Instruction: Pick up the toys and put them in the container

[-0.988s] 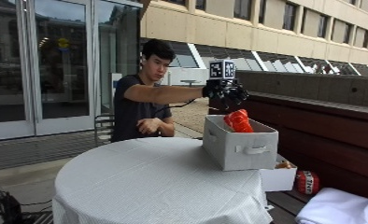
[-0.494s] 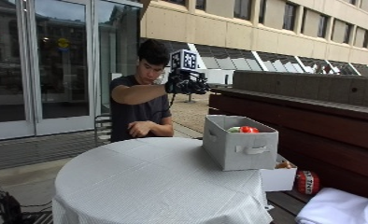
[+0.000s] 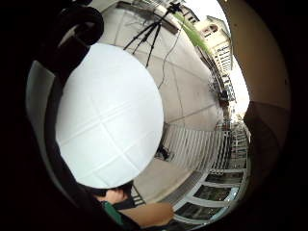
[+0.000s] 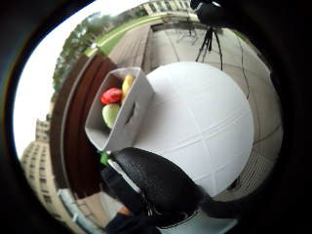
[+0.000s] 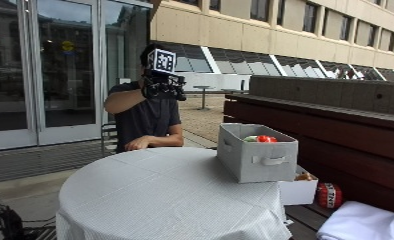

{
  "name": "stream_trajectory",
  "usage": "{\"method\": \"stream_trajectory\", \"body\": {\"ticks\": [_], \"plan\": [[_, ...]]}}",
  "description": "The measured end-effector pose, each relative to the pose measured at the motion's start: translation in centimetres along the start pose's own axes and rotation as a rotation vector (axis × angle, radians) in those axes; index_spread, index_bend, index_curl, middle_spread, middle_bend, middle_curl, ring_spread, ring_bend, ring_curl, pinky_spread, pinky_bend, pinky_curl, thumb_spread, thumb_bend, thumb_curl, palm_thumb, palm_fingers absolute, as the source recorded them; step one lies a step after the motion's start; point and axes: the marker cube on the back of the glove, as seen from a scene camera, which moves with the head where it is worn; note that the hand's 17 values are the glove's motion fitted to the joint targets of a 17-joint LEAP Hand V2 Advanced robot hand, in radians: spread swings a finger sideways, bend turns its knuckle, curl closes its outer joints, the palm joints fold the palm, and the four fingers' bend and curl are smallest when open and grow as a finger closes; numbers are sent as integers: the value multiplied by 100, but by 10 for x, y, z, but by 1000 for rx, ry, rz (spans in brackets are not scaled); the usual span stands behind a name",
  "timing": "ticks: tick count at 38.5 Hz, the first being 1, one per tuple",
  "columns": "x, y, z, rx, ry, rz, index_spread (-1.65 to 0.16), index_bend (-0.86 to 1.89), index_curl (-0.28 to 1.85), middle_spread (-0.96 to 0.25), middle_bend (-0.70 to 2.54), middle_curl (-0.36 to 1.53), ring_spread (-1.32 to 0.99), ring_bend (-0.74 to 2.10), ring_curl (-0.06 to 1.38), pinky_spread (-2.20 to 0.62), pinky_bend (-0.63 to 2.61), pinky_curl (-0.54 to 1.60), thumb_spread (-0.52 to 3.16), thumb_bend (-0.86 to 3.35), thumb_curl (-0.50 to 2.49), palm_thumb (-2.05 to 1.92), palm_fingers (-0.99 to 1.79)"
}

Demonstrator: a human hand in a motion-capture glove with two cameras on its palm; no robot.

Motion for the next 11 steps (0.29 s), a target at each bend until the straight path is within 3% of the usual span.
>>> {"method": "stream_trajectory", "body": {"ticks": [4, 11], "plan": [[9, 16, -3, -101, -5, 129, -34, 16, 46, -10, 29, 46, -21, 48, 30, -14, 110, 35, 90, -13, 20, -19, -2], [36, 29, 4, -73, -11, 106, -37, 36, 51, -10, 22, 44, -20, 38, 27, -13, 102, 32, 91, -13, 17, -18, 7]]}}
